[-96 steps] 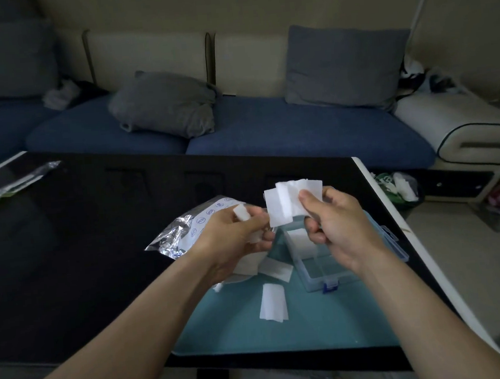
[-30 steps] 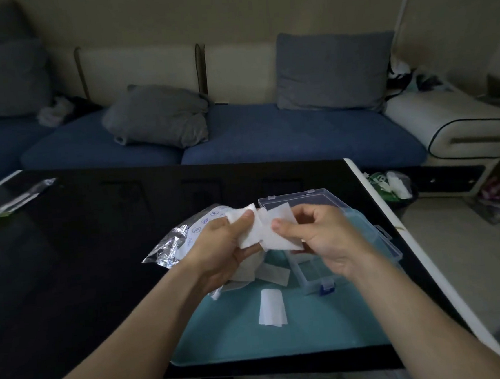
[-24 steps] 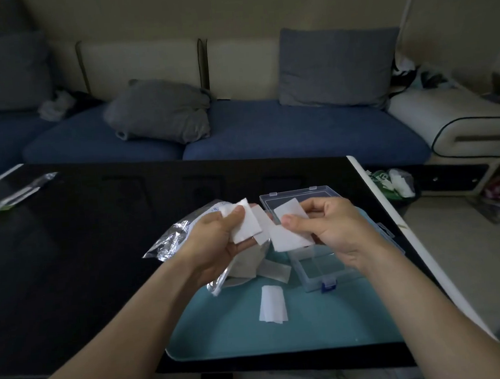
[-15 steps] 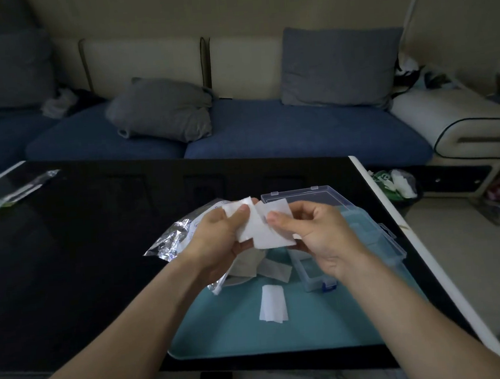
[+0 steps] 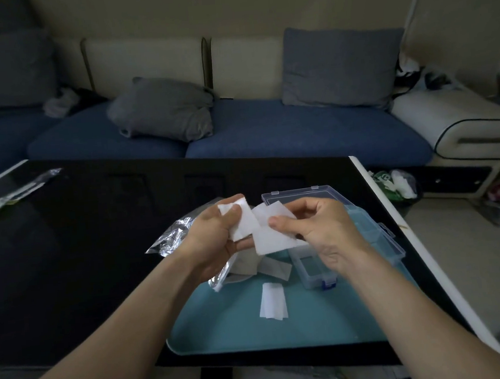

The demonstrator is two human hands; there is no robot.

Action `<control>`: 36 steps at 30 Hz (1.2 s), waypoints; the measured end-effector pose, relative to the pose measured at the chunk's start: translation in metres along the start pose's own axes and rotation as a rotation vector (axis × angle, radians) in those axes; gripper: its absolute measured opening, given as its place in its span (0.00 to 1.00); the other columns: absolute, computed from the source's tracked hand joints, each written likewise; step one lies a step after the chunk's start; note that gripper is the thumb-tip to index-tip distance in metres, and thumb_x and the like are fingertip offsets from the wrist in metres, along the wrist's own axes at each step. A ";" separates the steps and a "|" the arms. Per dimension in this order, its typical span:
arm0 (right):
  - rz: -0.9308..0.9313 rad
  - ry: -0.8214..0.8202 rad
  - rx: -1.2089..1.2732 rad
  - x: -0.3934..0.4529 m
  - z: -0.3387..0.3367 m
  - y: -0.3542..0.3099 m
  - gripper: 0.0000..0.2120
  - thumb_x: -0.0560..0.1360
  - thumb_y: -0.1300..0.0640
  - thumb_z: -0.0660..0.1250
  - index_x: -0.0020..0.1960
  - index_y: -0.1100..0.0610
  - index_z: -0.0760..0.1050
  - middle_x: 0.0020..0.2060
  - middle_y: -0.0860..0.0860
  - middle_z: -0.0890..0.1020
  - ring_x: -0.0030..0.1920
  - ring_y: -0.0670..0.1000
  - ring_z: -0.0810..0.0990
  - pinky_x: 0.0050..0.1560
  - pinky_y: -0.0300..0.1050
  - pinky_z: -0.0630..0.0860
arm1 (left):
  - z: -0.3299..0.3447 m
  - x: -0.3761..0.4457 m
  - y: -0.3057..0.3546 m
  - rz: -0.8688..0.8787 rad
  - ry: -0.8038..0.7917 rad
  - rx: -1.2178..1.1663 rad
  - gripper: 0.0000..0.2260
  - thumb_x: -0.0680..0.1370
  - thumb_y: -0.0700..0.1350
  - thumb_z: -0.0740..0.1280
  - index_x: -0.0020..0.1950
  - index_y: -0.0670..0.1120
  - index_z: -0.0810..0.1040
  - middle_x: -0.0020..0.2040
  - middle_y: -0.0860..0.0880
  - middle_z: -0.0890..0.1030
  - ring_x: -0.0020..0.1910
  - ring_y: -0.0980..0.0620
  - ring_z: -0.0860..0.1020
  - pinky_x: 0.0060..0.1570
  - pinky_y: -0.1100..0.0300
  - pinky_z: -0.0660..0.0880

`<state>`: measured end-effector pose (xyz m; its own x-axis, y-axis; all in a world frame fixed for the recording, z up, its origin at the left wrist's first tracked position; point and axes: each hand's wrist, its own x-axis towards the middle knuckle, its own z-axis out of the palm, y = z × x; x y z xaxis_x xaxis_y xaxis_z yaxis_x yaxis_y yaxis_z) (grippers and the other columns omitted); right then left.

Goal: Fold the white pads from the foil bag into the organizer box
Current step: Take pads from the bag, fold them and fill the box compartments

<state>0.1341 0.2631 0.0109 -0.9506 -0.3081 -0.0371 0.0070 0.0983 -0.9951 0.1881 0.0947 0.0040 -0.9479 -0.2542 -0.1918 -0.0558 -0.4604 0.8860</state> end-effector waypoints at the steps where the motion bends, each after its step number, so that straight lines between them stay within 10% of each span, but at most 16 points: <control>1: -0.003 0.026 0.023 0.001 -0.002 -0.001 0.12 0.65 0.62 0.81 0.47 0.59 0.83 0.43 0.51 0.87 0.46 0.52 0.86 0.46 0.45 0.83 | 0.000 0.000 -0.001 0.006 0.027 -0.017 0.11 0.84 0.38 0.56 0.66 0.40 0.71 0.52 0.39 0.82 0.46 0.46 0.84 0.38 0.52 0.83; 6: 0.054 -0.037 0.208 -0.003 0.002 -0.003 0.14 0.65 0.63 0.80 0.49 0.60 0.82 0.44 0.53 0.88 0.48 0.55 0.87 0.48 0.48 0.84 | 0.004 0.002 -0.005 -0.034 0.058 -0.015 0.11 0.84 0.37 0.55 0.61 0.40 0.75 0.49 0.41 0.81 0.41 0.49 0.82 0.32 0.58 0.79; 13: -0.175 0.101 -0.254 -0.005 0.024 0.008 0.10 0.65 0.54 0.83 0.38 0.49 0.81 0.35 0.45 0.85 0.37 0.43 0.84 0.38 0.38 0.80 | 0.011 -0.003 -0.005 -0.249 -0.260 -0.073 0.32 0.83 0.60 0.50 0.67 0.32 0.74 0.63 0.37 0.79 0.63 0.43 0.78 0.64 0.51 0.73; 21: -0.287 0.117 -0.285 0.003 0.006 -0.001 0.07 0.69 0.59 0.80 0.45 0.51 0.86 0.36 0.40 0.85 0.40 0.41 0.85 0.46 0.41 0.83 | 0.004 -0.002 -0.006 -0.150 -0.078 0.115 0.14 0.83 0.38 0.56 0.65 0.33 0.72 0.48 0.36 0.81 0.36 0.43 0.82 0.26 0.59 0.74; 30: -0.351 -0.167 -0.237 -0.004 0.000 -0.008 0.06 0.66 0.60 0.81 0.41 0.56 0.86 0.36 0.50 0.86 0.34 0.46 0.84 0.28 0.40 0.77 | 0.002 -0.015 0.004 -0.369 -0.603 0.099 0.22 0.74 0.44 0.53 0.62 0.43 0.79 0.55 0.37 0.79 0.41 0.41 0.79 0.33 0.57 0.68; 36: -0.441 0.036 -0.227 0.003 0.011 0.000 0.04 0.69 0.49 0.77 0.40 0.46 0.84 0.43 0.45 0.84 0.42 0.46 0.83 0.40 0.39 0.80 | 0.020 -0.018 -0.010 -0.216 -0.361 0.147 0.14 0.77 0.28 0.55 0.55 0.39 0.76 0.37 0.44 0.80 0.30 0.51 0.76 0.26 0.65 0.68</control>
<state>0.1349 0.2523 0.0097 -0.8580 -0.3342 0.3900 -0.4622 0.1712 -0.8701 0.1989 0.1211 0.0071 -0.9570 0.1600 -0.2420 -0.2835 -0.3383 0.8973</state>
